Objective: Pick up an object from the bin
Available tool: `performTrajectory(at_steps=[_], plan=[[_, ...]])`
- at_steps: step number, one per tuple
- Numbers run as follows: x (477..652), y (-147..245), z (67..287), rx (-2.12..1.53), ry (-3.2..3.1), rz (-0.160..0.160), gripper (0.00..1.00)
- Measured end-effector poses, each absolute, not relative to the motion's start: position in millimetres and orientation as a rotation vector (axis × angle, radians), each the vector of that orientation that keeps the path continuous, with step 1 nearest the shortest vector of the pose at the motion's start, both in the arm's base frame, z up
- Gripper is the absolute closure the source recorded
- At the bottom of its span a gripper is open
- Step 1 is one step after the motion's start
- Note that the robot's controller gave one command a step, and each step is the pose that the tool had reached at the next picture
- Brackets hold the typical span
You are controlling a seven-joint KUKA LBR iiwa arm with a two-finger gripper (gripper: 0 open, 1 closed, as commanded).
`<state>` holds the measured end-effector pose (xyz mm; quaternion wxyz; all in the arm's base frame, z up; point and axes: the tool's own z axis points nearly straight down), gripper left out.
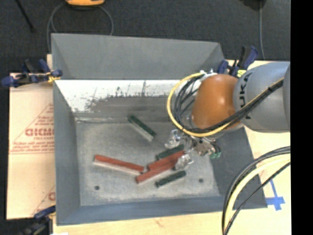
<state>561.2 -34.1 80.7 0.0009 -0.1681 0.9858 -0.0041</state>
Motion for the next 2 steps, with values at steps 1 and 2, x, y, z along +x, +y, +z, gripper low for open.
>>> performTrajectory(at_steps=[1, 2], plan=[[567.4, -39.7, 196.8, -0.495, 3.099, -0.002, 1.00], [567.3, -39.6, 196.7, -0.495, 3.099, -0.002, 1.00]])
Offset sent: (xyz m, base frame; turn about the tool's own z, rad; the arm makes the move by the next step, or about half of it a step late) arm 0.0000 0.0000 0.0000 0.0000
